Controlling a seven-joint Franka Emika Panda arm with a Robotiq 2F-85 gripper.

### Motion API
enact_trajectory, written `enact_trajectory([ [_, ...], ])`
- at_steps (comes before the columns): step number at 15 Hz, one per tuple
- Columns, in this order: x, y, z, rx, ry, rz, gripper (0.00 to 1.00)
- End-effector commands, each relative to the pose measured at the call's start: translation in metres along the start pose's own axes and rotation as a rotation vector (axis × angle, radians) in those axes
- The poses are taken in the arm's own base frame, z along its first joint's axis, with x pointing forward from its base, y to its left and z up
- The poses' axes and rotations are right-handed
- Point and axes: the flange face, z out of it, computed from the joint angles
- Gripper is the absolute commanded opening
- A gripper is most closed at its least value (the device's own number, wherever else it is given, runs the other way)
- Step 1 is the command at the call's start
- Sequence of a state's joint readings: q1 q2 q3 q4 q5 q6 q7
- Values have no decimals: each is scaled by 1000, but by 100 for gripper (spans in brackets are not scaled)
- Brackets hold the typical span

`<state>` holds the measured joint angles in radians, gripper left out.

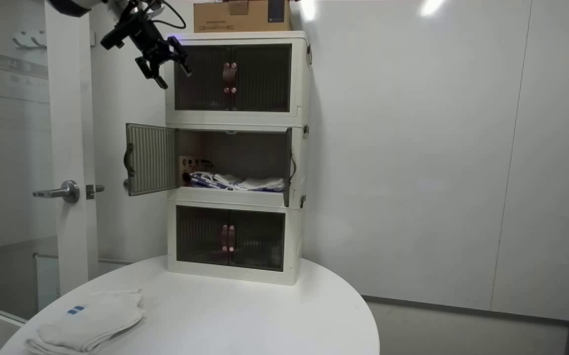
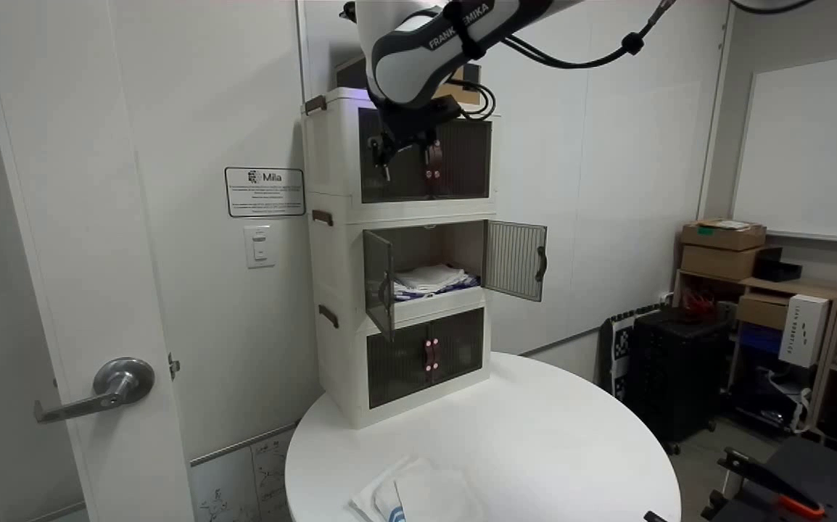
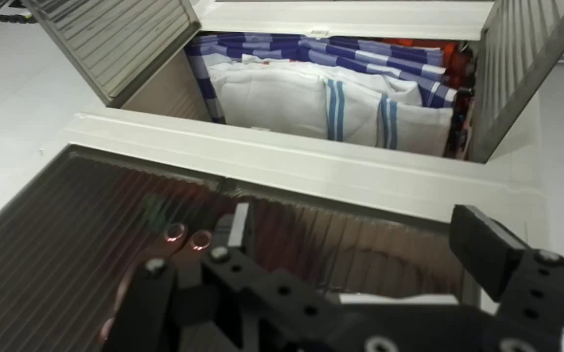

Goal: Open the right and left middle cabinet doors, respectively

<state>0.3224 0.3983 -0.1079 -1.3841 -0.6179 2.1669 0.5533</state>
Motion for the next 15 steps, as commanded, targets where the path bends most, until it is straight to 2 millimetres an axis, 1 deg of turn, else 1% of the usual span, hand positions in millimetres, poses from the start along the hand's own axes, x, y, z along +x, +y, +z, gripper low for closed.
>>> enact_trajectory([
  [1, -10, 36, -8, -43, 5, 76, 100],
  [2, -16, 45, -5, -46, -2, 83, 100],
  [5, -55, 58, 13, -60, -44, 86, 100],
  [9, -115, 62, 34, -54, -140, 87, 100],
  [12, -159, 66, 36, -37, -155, 118, 100],
  [15, -196, 72, 37, 12, -118, 163, 100],
])
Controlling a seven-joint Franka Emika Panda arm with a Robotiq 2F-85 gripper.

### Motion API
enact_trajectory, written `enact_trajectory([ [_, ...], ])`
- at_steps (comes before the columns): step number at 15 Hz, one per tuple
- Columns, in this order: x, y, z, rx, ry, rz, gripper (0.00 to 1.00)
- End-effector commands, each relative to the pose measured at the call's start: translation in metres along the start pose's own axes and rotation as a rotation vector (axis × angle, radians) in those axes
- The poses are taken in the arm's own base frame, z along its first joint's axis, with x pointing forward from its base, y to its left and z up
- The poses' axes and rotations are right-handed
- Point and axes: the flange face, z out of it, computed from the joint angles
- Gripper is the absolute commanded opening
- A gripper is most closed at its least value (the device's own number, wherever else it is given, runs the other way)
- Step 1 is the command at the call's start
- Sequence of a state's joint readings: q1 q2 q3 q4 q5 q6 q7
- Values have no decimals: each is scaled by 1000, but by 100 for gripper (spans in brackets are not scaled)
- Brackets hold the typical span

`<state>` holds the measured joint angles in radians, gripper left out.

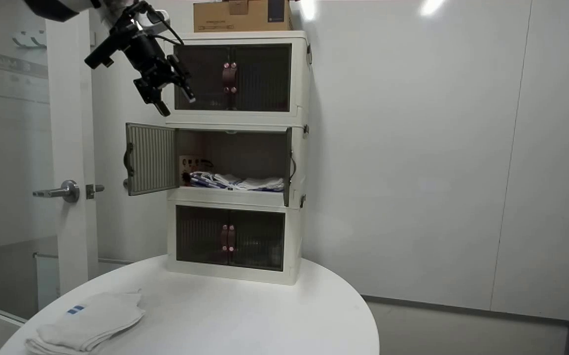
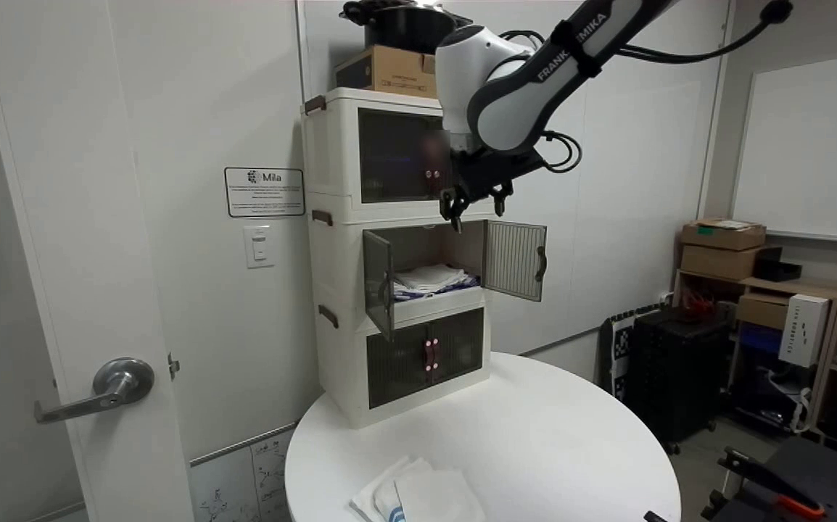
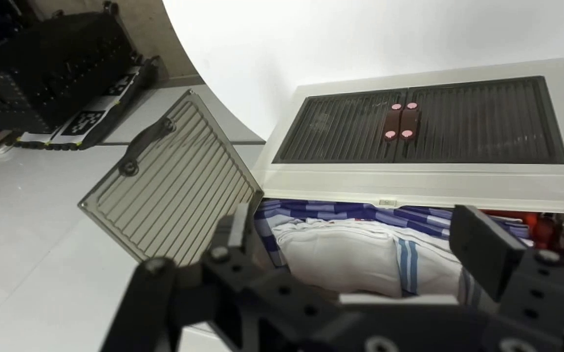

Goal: Open the right and left middle cabinet doors, respectively

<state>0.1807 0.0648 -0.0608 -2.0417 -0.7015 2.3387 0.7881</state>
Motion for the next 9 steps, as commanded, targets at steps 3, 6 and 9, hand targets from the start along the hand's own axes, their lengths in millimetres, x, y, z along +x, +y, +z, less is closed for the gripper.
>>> enact_trajectory([
  [3, -73, 34, 7, 93, 27, 98, 100],
  [6, -94, 50, 14, 185, 70, 155, 100],
  [9, -108, 63, 18, 284, 135, 178, 100],
])
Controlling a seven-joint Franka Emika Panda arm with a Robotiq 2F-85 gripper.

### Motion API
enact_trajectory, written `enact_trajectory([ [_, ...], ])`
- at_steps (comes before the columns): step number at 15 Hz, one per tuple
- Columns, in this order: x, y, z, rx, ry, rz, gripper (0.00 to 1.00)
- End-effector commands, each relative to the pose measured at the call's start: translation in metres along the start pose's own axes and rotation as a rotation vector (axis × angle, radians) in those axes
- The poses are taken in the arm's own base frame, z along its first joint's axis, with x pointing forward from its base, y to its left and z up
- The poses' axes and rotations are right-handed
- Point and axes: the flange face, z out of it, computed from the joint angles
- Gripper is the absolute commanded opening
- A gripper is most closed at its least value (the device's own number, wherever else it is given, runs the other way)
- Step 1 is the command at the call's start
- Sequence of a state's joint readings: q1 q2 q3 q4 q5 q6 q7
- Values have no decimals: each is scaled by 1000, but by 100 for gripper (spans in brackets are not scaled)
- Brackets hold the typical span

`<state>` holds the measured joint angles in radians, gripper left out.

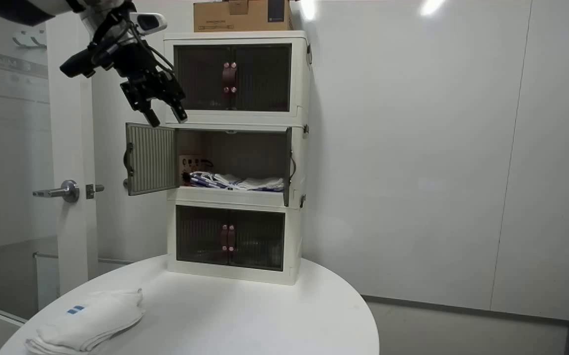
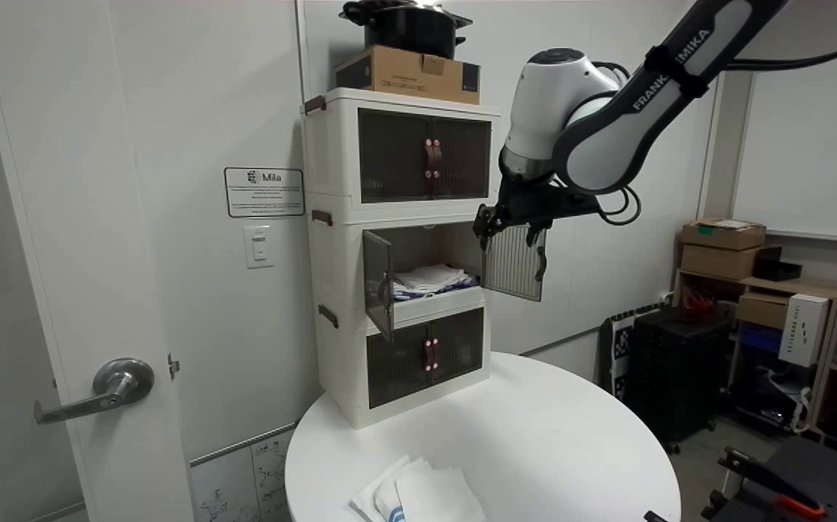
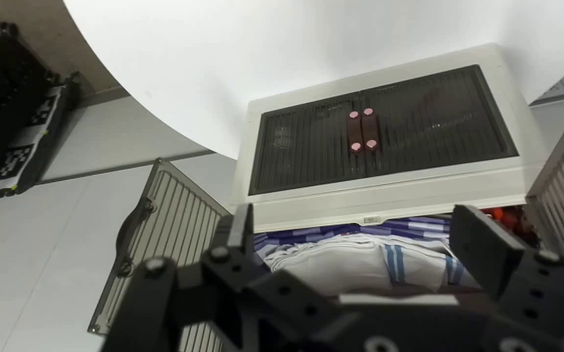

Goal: Open the right and left middle cabinet doors, respectively

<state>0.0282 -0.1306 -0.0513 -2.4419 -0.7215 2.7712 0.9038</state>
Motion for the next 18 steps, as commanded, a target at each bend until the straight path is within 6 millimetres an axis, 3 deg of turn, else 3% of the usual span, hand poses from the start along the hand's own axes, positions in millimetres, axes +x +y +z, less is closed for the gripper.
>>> enact_trajectory([
  [1, -19, 20, -8, 101, 71, 23, 100],
  [5, -29, 31, -3, 108, 68, -19, 100],
  [10, -25, 34, -17, 77, 157, -196, 100],
  [11, -26, 29, -5, 78, 112, -150, 100],
  [18, -24, 33, -12, 68, 138, -183, 100],
])
